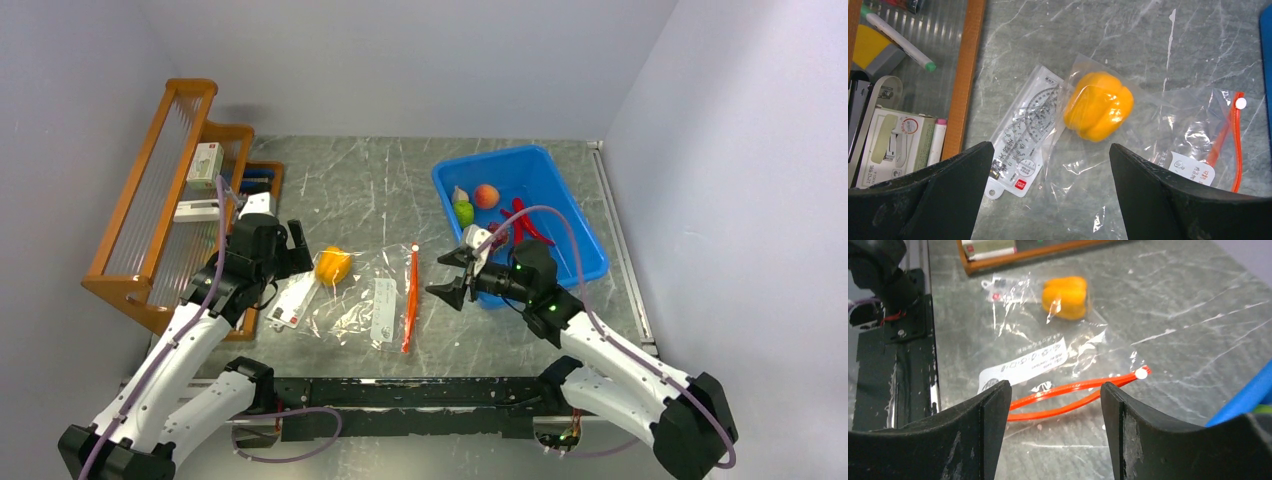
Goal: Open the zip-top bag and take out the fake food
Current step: Pick up the fake vegetable from the zipper food storage bag.
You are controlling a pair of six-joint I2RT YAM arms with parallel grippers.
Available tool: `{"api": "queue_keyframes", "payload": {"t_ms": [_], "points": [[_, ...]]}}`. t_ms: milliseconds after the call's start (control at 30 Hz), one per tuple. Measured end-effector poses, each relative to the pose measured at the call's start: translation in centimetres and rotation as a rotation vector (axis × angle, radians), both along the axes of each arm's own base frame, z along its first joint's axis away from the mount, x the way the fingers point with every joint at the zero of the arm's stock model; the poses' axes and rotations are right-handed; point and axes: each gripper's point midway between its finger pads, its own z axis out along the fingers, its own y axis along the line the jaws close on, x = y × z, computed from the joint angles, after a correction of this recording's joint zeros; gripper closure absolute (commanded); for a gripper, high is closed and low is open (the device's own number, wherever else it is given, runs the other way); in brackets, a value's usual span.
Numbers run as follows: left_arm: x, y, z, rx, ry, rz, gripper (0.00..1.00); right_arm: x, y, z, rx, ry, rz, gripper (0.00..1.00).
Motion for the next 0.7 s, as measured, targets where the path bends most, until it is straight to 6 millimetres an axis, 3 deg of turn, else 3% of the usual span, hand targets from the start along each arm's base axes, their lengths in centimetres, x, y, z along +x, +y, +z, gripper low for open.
{"api": "queue_keyframes", "payload": {"t_ms": [167,367,500,700], "points": [[0.0,0.0,0.0,0.000,0.000,0.000,0.01,-0.5,0.9,-2.7,-0.077,0.068,0.033,0.36],[0.0,0.0,-0.1,0.001,0.004,0.000,0.01,-1.3,2.2,-6.5,-0.182,0.154,0.053,0.53],[0.1,0.0,-0.4,0.006,0.017,0.000,0.01,-1.6,3.2,-7.8,-0.255,0.155,0.071,0.62],[0.2,-0.1,-1.0,0.014,0.039,-0.001,0.01,-1.3,3.5,-10.5,-0.388,0.115,0.043,0.64]]}}
